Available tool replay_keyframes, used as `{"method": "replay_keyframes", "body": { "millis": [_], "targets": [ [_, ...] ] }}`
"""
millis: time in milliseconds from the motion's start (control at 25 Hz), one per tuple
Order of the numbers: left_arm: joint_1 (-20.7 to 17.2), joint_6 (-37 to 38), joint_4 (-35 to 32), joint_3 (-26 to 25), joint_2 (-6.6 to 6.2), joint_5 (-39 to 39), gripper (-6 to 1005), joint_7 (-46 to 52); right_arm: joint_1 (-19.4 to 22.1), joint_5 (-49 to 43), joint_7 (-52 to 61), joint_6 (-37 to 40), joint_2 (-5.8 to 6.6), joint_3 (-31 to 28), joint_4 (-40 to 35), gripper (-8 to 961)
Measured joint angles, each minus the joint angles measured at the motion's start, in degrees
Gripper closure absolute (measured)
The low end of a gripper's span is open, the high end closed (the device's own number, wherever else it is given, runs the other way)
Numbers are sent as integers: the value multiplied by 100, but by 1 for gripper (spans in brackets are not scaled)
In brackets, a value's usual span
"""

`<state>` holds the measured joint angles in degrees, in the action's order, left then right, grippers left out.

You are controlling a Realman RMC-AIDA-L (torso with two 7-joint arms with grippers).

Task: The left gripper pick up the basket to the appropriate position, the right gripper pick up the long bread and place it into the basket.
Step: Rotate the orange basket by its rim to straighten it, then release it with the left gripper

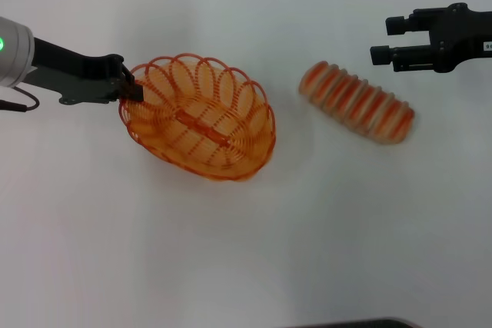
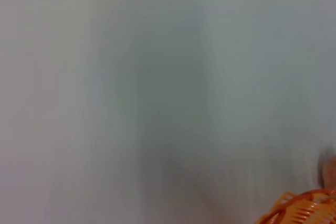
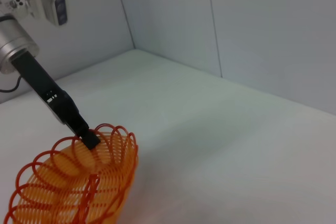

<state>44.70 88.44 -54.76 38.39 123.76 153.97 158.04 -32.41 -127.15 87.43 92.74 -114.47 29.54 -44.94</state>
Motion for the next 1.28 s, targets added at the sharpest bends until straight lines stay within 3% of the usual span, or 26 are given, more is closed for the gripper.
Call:
{"method": "replay_keyframes", "body": {
  "millis": [1280],
  "targets": [
    [-587,-814,-1,-29,44,-595,922,471,-34,50,-15,-27,42,-56,-1,232]
  ]
}}
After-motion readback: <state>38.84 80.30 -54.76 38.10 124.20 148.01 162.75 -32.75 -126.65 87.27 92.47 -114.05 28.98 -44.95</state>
